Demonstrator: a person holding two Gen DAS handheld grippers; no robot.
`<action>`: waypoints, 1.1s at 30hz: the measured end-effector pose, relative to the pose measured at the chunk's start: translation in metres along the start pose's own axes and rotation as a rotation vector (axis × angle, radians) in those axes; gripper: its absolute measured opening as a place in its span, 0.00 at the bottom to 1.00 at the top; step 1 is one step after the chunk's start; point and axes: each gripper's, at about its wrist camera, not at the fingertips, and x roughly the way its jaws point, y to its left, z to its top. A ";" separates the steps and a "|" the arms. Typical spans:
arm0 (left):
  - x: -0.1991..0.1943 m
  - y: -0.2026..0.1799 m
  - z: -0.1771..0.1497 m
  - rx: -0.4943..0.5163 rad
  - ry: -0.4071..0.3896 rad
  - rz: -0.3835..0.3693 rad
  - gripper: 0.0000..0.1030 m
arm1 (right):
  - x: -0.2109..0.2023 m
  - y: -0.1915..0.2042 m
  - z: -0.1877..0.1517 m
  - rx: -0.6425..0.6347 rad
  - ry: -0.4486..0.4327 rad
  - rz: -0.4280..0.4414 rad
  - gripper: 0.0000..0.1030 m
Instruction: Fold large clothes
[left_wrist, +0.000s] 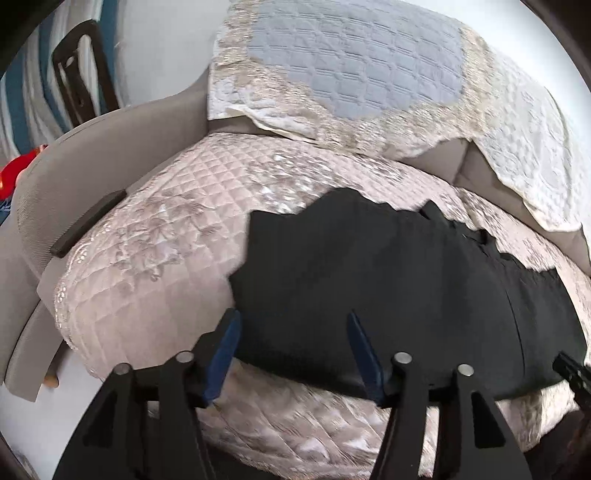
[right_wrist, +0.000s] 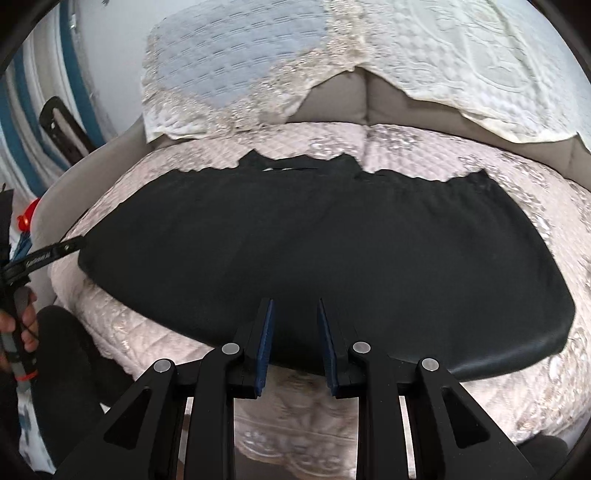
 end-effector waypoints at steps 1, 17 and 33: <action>0.003 0.004 0.003 -0.007 -0.001 0.008 0.61 | 0.001 0.003 0.001 -0.004 0.000 0.007 0.24; 0.077 0.049 0.019 -0.221 0.107 -0.141 0.67 | 0.025 0.044 0.021 -0.059 0.020 0.058 0.31; 0.066 0.032 -0.004 -0.215 0.116 -0.213 0.57 | 0.071 0.079 0.034 -0.080 0.053 0.125 0.31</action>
